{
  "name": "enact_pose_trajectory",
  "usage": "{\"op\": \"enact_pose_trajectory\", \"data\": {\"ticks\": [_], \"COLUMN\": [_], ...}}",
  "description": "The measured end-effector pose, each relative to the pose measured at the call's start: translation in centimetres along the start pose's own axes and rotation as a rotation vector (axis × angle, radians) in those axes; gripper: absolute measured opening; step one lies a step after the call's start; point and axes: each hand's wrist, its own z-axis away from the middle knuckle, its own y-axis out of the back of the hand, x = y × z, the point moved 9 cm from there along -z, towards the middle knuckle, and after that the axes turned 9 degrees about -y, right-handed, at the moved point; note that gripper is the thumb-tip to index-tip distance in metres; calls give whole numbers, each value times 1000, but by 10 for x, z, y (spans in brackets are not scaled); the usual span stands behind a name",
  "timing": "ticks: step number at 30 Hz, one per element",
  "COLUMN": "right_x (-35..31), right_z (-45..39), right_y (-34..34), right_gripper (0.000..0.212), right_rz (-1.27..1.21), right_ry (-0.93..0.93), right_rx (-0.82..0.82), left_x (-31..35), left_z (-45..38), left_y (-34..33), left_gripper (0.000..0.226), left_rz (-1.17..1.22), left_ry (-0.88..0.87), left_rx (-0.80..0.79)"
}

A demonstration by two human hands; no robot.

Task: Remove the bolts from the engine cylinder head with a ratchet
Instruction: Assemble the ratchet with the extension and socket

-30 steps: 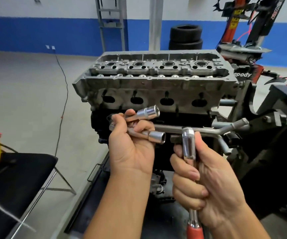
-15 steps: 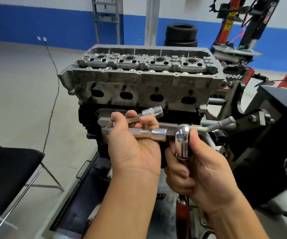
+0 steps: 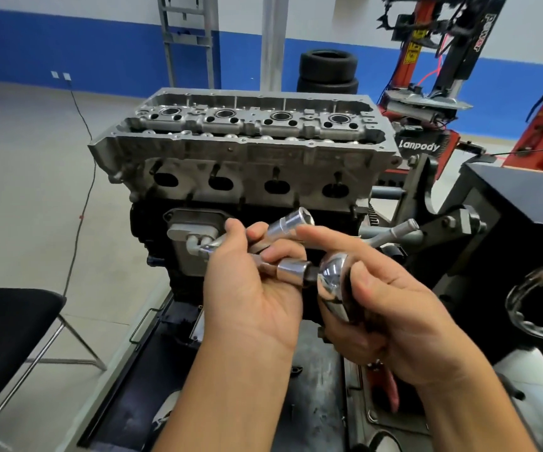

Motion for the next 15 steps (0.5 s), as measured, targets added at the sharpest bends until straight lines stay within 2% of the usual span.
{"op": "enact_pose_trajectory", "data": {"ticks": [4,8,11,13,15], "right_x": [-7,-7,-3,1,4], "right_z": [8,8,6,6,7], "right_y": [2,2,1,-2,-3], "right_gripper": [54,57,58,58,59], "right_rz": [80,149,76,-13,-110], "right_ry": [3,19,36,44,50], "right_rx": [42,131,168,163,163], "left_x": [-24,-26,-19,-16,-12], "left_z": [4,4,0,0,1], "left_y": [11,16,3,-7,-14], "left_gripper": [35,45,57,49,34], "left_rz": [-53,-4,101,119,38], "left_ry": [179,133,98,70,4], "left_rx": [12,-13,-86,-142,-184]}}
